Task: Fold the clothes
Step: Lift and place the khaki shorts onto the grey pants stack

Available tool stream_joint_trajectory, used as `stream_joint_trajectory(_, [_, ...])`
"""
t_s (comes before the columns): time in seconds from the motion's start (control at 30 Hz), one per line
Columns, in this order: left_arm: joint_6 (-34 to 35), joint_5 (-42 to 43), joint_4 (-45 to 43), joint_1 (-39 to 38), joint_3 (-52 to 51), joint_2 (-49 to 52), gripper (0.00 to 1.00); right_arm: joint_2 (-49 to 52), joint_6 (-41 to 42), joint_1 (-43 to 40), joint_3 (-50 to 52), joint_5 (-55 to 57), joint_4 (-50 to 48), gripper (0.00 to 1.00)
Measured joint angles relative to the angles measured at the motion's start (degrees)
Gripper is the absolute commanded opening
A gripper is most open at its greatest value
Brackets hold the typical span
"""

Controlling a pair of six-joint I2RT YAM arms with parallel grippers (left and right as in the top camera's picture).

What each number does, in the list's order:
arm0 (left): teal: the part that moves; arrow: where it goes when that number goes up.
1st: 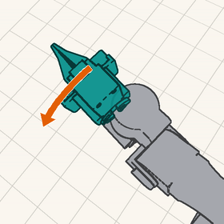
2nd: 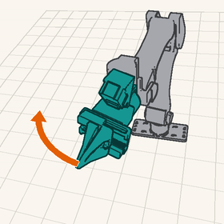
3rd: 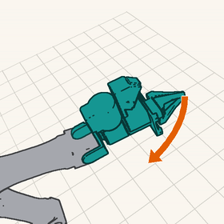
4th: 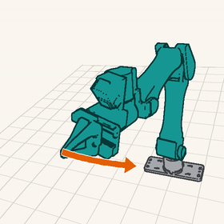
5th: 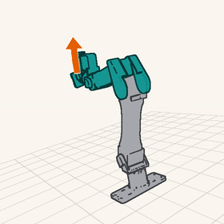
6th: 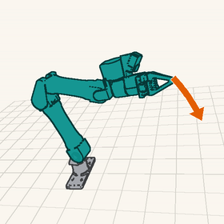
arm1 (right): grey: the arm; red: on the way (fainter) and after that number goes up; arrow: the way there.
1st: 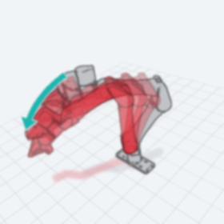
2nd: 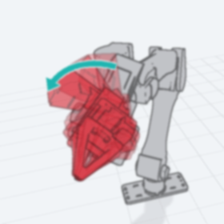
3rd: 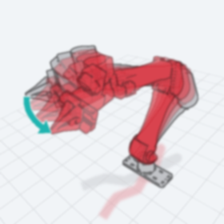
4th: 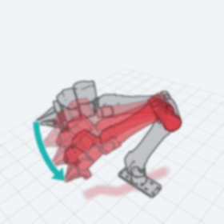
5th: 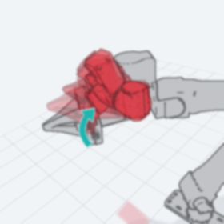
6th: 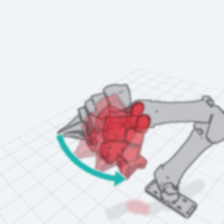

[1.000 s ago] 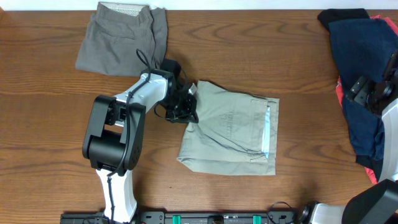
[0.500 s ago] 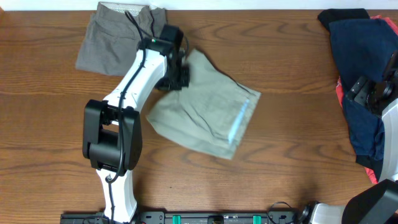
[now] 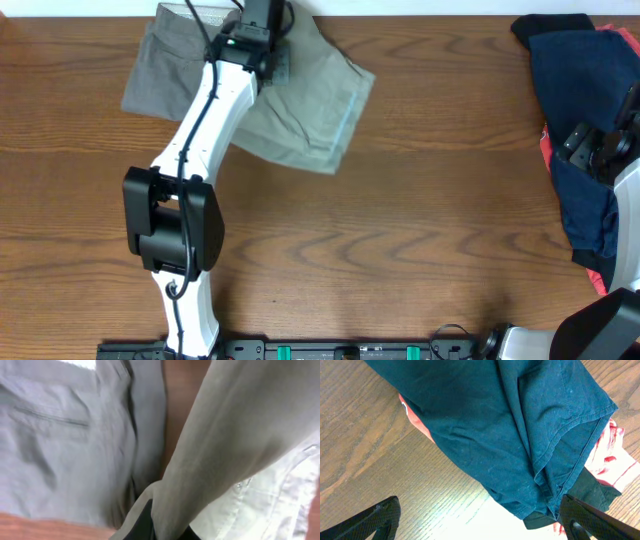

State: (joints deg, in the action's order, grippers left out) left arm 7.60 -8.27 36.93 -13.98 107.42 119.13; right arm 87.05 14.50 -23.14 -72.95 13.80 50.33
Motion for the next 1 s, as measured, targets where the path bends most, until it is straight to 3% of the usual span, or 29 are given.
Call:
stream_joint_trajectory(0.27, [-0.13,-1.4,-7.08,3.41,0.0,0.0,0.05,0.0,0.0,0.0,0.0,0.0,-0.02,0.99])
stream_joint_trajectory(0.63, [-0.13,-4.46,-5.53,3.65,0.0,-0.42,0.06,0.0,0.0,0.0,0.0,0.0,-0.02,0.99])
stream_joint_trajectory(1.0, [-0.15,-4.92,-5.49,3.63,0.15,-8.28,0.06,0.0,0.0,0.0,0.0,0.0,-0.02,0.99])
